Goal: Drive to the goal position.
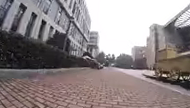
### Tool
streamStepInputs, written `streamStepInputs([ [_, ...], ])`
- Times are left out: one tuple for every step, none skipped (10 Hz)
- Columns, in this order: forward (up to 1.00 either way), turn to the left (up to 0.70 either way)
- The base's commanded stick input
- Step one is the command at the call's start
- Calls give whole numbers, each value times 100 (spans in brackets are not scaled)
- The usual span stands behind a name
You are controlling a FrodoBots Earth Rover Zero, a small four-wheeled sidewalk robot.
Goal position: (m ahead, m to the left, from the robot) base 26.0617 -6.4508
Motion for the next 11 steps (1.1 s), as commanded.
streamStepInputs([
  [45,0],
  [45,0],
  [45,0],
  [45,0],
  [45,0],
  [45,0],
  [45,0],
  [45,0],
  [45,0],
  [45,0],
  [45,0],
])
